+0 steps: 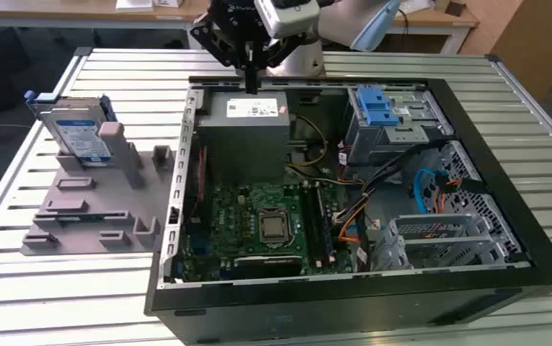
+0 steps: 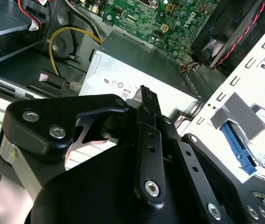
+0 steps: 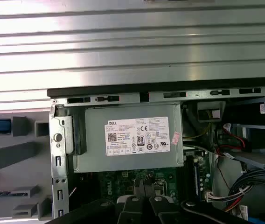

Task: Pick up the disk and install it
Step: 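Reach for the disk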

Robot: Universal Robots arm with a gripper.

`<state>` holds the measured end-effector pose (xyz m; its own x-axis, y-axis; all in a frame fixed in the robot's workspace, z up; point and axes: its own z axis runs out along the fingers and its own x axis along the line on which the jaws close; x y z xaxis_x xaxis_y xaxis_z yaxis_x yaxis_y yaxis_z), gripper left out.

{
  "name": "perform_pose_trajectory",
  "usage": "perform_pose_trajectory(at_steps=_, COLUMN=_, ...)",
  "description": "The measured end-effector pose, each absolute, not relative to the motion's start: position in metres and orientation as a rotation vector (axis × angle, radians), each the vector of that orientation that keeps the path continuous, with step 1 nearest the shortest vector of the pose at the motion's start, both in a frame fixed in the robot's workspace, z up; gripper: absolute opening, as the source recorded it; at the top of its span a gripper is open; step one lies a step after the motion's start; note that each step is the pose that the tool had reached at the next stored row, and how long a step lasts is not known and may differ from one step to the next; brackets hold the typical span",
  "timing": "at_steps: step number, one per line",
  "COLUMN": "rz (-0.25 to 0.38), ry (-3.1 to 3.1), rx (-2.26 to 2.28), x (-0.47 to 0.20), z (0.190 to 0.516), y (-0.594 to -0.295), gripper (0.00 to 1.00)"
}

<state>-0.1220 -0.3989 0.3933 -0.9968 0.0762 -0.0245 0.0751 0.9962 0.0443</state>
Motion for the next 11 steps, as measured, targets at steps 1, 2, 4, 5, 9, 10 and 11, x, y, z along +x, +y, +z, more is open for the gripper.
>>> perform_pose_trajectory(at_steps=1, rz=0.068, ry=3.112, rx=0.118, x=-0.1220, z=0.3933, y=-0.3989, gripper=0.11)
perform_pose_trajectory(at_steps=2, rz=0.068, ry=3.112, rx=0.118, x=-0.1219, z=0.3933, y=-0.3989, gripper=0.11)
perform_pose_trajectory(at_steps=4, rz=0.068, ry=3.112, rx=0.118, x=-0.1221, z=0.3933, y=-0.3989, gripper=0.11)
perform_pose_trajectory(at_steps=5, rz=0.067, ry=3.113, rx=0.118, x=-0.1226, z=0.3934, y=-0.3989, gripper=0.11)
perform_pose_trajectory(at_steps=9, rz=0.068, ry=3.112, rx=0.118, x=-0.1246, z=0.3933, y=-0.3989, gripper=0.11)
perform_pose_trajectory(at_steps=10, rz=0.068, ry=3.112, rx=0.118, x=-0.1252, z=0.3933, y=-0.3989, gripper=0.11)
perform_pose_trajectory(at_steps=11, rz=0.068, ry=3.112, rx=0.118, x=-0.1259, z=0.3933, y=-0.3990, gripper=0.11)
